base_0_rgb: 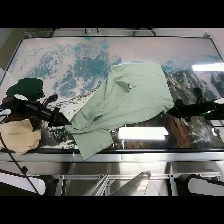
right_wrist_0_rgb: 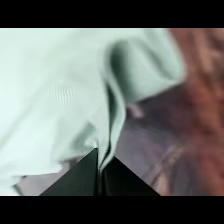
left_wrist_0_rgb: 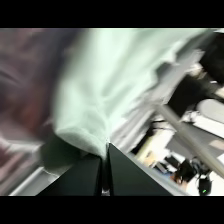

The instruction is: Fold the shirts.

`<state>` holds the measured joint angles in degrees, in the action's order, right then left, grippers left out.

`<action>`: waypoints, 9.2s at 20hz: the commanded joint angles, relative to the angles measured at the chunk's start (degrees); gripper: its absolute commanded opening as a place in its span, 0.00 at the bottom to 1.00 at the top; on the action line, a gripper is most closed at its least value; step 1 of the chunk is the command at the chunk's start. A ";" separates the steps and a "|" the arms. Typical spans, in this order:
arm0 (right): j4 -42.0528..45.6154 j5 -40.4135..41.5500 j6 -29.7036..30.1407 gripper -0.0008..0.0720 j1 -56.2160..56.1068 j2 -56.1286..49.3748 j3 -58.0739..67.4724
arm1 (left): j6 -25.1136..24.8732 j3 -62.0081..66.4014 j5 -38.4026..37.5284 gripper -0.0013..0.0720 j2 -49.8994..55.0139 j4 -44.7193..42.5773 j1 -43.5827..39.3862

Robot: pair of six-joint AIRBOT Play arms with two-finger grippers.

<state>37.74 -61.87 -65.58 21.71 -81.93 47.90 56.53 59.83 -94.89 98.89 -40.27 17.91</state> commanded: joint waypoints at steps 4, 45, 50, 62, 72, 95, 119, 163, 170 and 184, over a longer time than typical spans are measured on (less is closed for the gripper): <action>-34.58 -7.85 14.08 0.04 7.50 23.50 16.02 | -6.14 8.15 -10.73 0.05 -23.26 61.22 6.27; -6.43 -9.46 8.74 0.35 5.90 -15.47 35.95 | 18.49 50.88 2.03 0.92 15.15 7.98 10.25; -6.23 -7.08 10.21 0.35 9.01 -5.40 12.50 | 19.56 25.29 3.10 0.82 3.67 -17.22 10.05; -7.28 -6.05 12.41 0.35 8.90 7.63 -1.01 | 17.33 13.40 14.14 0.79 6.75 -17.57 0.81; 6.25 -6.58 -0.63 0.71 8.98 7.69 -4.52 | 8.66 11.54 13.11 0.07 6.75 -4.52 1.22; -8.22 -1.36 8.00 0.05 5.07 2.10 -19.43 | 8.39 11.50 7.30 0.07 6.62 -4.68 5.68; -18.67 -10.84 -3.67 0.04 25.62 30.49 66.18 | 20.61 61.77 4.04 0.06 -42.14 57.22 36.92; -4.31 -5.88 13.66 0.09 1.84 -28.72 32.63 | 17.27 51.06 3.65 0.26 27.17 -9.88 -8.07; 2.47 -11.37 8.13 0.50 6.45 -23.04 32.61 | 22.49 56.96 -6.14 0.71 24.35 -9.57 -3.72; 14.47 -8.55 1.03 0.65 13.86 -0.42 -11.08 | 11.87 -14.86 13.70 0.95 -13.18 -9.79 9.94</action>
<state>51.27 -73.71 -63.57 36.07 -83.33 44.36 71.26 55.07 -85.52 89.56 -50.00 25.50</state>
